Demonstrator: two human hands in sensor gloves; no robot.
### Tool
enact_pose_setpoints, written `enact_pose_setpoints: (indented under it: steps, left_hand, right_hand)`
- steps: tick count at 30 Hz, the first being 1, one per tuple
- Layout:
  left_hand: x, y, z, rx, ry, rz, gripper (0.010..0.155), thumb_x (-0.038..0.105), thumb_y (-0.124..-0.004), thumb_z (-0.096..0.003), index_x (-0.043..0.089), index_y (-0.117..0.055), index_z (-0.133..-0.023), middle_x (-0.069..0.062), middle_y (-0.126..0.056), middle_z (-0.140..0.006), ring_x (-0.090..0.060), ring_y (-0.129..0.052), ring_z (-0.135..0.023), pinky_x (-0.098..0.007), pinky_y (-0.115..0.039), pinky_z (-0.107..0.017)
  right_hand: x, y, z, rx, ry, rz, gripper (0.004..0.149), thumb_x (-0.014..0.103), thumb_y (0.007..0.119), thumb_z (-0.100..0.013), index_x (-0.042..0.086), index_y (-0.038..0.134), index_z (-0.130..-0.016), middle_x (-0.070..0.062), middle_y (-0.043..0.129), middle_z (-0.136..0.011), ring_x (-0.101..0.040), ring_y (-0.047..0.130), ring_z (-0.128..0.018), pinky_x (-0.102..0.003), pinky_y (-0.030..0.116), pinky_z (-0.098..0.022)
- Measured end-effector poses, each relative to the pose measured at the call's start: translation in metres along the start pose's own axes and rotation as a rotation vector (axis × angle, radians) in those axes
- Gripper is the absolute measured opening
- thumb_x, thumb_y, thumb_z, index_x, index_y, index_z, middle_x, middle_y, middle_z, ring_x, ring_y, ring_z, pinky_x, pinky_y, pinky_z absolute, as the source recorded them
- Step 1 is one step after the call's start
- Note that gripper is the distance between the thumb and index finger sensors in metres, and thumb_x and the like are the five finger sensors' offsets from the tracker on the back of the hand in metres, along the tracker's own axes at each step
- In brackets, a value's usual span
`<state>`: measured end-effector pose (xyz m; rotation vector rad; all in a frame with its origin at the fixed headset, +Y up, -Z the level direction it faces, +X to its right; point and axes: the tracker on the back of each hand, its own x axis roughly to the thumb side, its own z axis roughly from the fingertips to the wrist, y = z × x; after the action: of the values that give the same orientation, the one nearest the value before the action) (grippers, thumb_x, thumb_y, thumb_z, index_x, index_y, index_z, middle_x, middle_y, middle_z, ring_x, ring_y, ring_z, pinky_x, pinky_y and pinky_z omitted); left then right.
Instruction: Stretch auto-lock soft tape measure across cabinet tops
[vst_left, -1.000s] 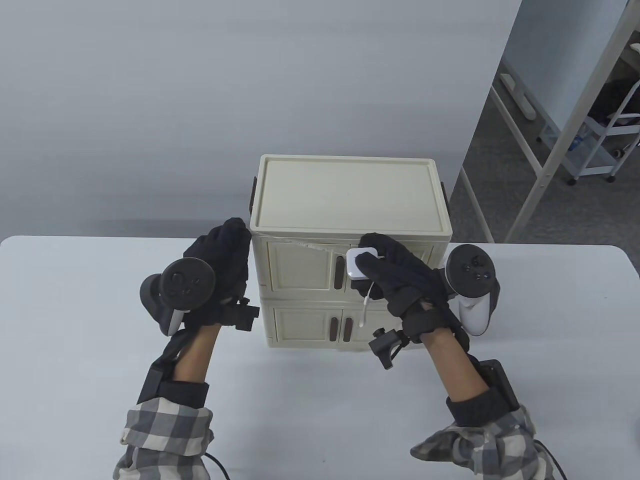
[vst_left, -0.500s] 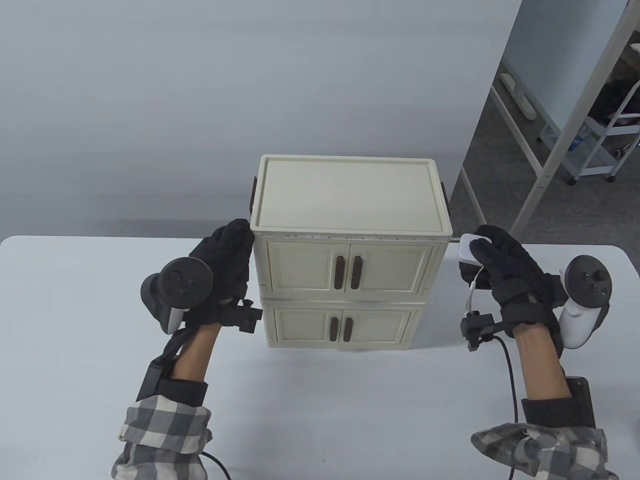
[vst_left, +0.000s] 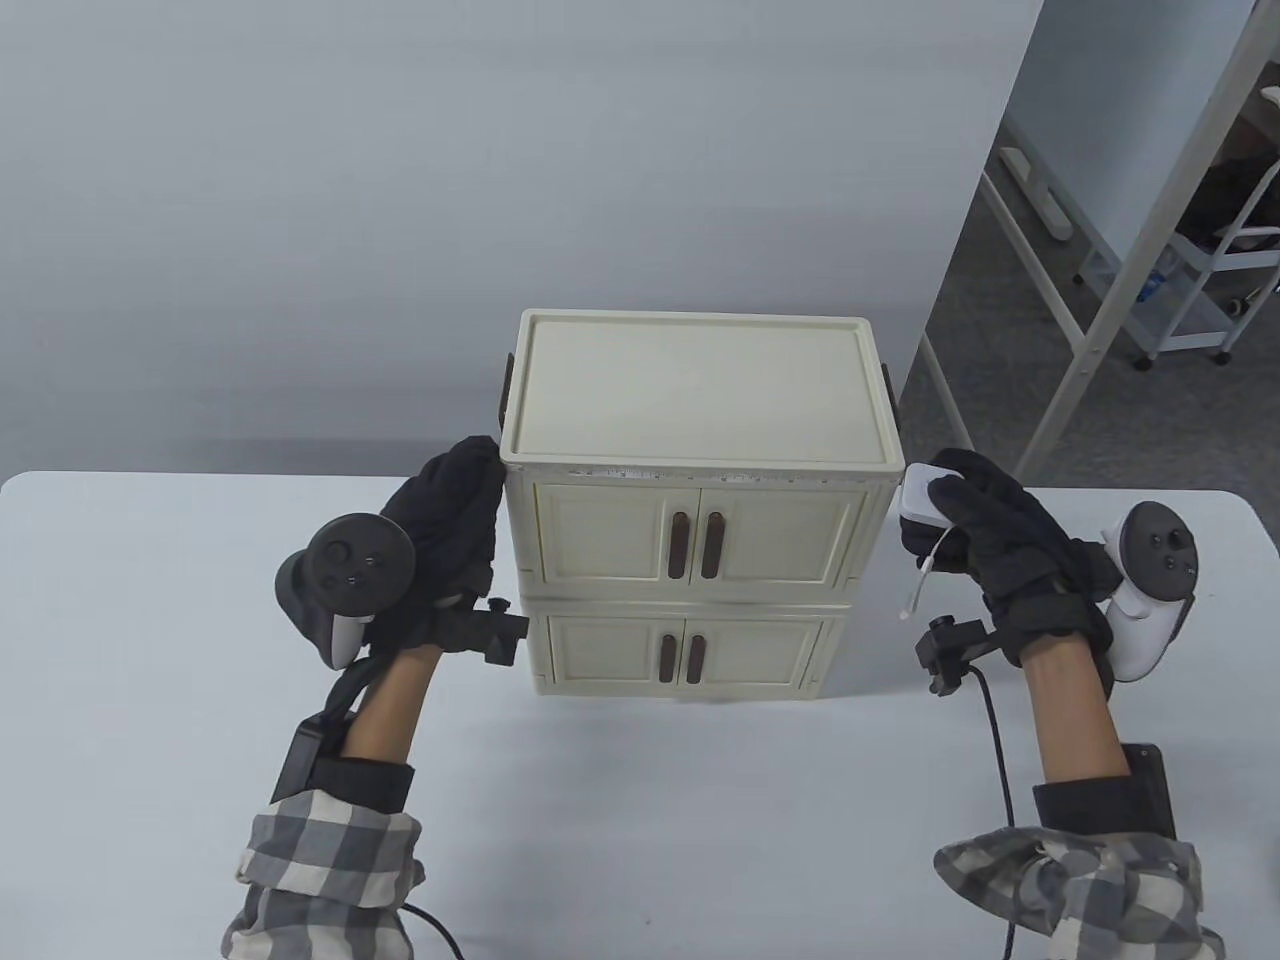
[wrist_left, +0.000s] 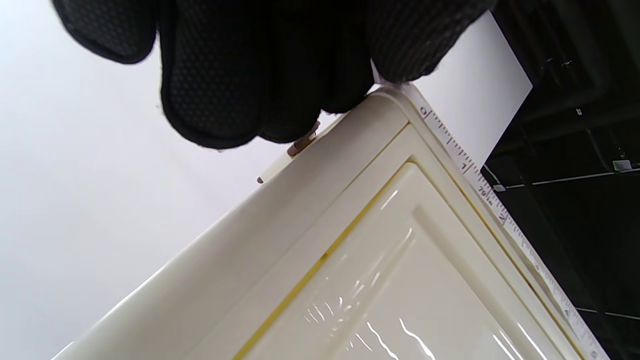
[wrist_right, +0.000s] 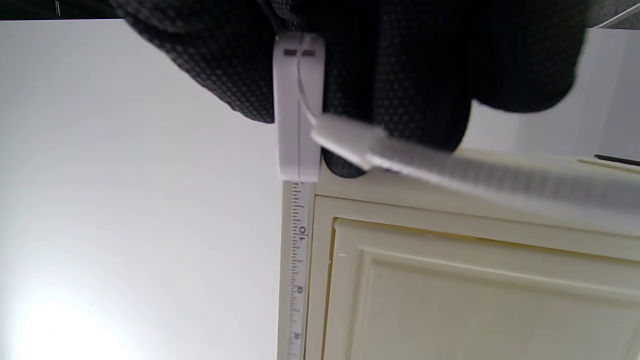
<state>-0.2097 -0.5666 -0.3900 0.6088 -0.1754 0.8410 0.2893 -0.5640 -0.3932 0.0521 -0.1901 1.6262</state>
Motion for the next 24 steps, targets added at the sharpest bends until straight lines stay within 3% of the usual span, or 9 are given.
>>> enact_pose_setpoints:
  steps: [12, 20, 24]
  left_hand:
    - [0.002, 0.002, -0.002, -0.017, -0.014, -0.036, 0.043, 0.044, -0.075, -0.056, 0.024, -0.08, -0.093, -0.008, -0.094, -0.086, -0.029, -0.101, -0.064, -0.066, -0.068, -0.061]
    - [0.007, 0.007, 0.003, -0.03, -0.036, -0.043, 0.043, 0.044, -0.075, -0.0556, 0.023, -0.081, -0.092, -0.009, -0.095, -0.084, -0.029, -0.102, -0.062, -0.065, -0.069, -0.06]
    - [0.008, 0.003, 0.02, -0.06, -0.046, -0.04, 0.042, 0.043, -0.076, -0.0555, 0.021, -0.082, -0.091, -0.01, -0.095, -0.082, -0.029, -0.103, -0.06, -0.065, -0.07, -0.059]
  right_hand:
    - [0.004, 0.007, 0.0, -0.068, -0.03, -0.004, 0.053, 0.029, 0.085, -0.057, -0.007, 0.074, -0.094, -0.016, 0.103, -0.06, -0.038, 0.099, -0.041, -0.048, 0.086, -0.035]
    - [0.006, 0.016, 0.012, -0.024, -0.063, 0.034, 0.053, 0.029, 0.085, -0.057, -0.007, 0.074, -0.094, -0.016, 0.103, -0.06, -0.038, 0.099, -0.041, -0.048, 0.086, -0.035]
    - [-0.001, 0.028, 0.026, 0.041, -0.079, 0.067, 0.053, 0.03, 0.085, -0.056, -0.007, 0.075, -0.092, -0.014, 0.103, -0.058, -0.038, 0.099, -0.04, -0.048, 0.086, -0.034]
